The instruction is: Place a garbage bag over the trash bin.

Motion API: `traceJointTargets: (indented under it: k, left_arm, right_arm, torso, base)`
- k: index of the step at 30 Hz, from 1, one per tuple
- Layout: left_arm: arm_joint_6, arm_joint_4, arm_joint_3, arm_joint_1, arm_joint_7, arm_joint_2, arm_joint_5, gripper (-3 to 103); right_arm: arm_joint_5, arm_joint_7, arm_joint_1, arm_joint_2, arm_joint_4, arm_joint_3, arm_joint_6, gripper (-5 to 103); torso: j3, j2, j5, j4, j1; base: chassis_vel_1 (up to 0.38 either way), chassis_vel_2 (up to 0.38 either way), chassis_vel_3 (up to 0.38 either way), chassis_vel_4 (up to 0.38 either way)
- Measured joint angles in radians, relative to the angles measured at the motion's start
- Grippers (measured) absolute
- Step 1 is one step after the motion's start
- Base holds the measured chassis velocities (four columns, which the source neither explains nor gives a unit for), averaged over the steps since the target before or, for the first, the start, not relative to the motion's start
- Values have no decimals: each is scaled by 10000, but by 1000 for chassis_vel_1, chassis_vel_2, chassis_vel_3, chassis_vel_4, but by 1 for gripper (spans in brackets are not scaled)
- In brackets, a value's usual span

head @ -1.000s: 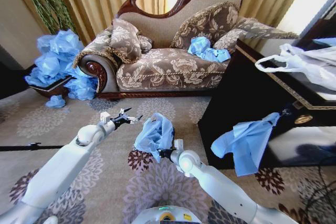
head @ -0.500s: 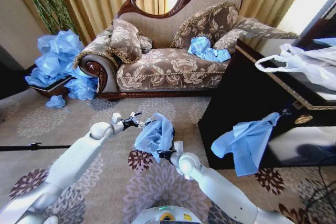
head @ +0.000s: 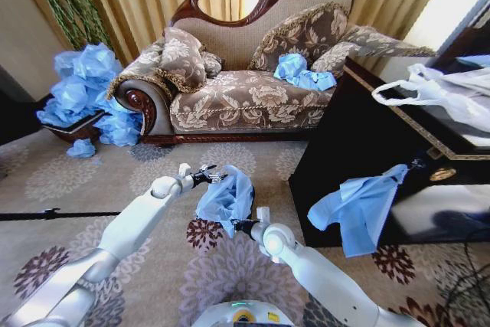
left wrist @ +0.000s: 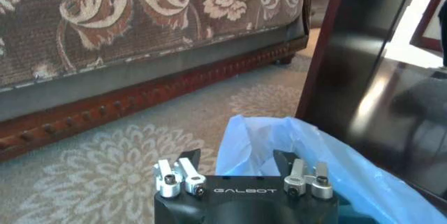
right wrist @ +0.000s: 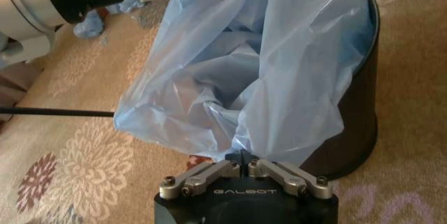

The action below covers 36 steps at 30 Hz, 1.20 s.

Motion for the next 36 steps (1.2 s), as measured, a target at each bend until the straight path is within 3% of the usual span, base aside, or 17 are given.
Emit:
traceJointTargets:
  k: [8, 11, 19, 21, 23, 25, 27, 29, 32, 36]
  left_arm:
    - [93, 99, 22, 9, -506, -73, -101, 48]
    - [96, 48, 29, 53, -630, -73, -164, 45]
    - [203, -110, -10, 130, -753, -47, -218, 22]
    - [257, -154, -14, 149, -843, -48, -223, 22]
    - [353, -302, -18, 215, -1135, -38, -293, 10]
    - [364, -343, -18, 233, -1211, -30, -317, 10]
    - [393, -494, -45, 304, -1478, -4, -358, 2]
    - [412, -581, -64, 338, -1607, 4, -372, 1]
    - [689, -1452, -199, 622, -2729, 103, -583, 0]
    - [848, -2089, -237, 804, -3245, 231, -783, 0]
  right_arm:
    - [-173, -59, -372, -146, 334, 170, 36, 0]
    - [-206, -60, -451, -192, 452, 225, 66, 0]
    - [-300, -67, -621, -292, 796, 290, 128, 0]
    - [-331, -68, -641, -292, 827, 293, 142, 0]
    - [-412, -68, -697, -290, 986, 304, 204, 0]
    - [-429, -68, -709, -292, 1051, 308, 225, 0]
    - [-449, -56, -725, -307, 1348, 354, 256, 0]
    - [-444, -40, -720, -313, 1457, 359, 261, 0]
    - [-325, 158, -441, -211, 1784, 121, 316, 0]
    - [-272, 437, -119, 118, 1642, -206, 427, 0]
  torso:
    - [-1, 0, 1, -1, 0]
    - [-1, 0, -1, 0, 0]
    - [-1, 0, 0, 0, 0]
    - [-1, 0, -1, 0, 0]
    - [-1, 0, 0, -1, 0]
    - [-1, 0, 0, -1, 0]
    - [-1, 0, -1, 0, 0]
    - [-1, 0, -1, -1, 0]
    - [-1, 0, -2, -1, 0]
    - [-2, 0, 1, 0, -1]
  base:
    - [0, 0, 0, 0]
    - [0, 0, 0, 0]
    - [0, 0, 0, 0]
    - [0, 0, 0, 0]
    - [0, 0, 0, 0]
    - [0, 0, 0, 0]
    - [0, 0, 0, 0]
    - [0, 0, 0, 0]
    - [0, 0, 0, 0]
    - [0, 0, 0, 0]
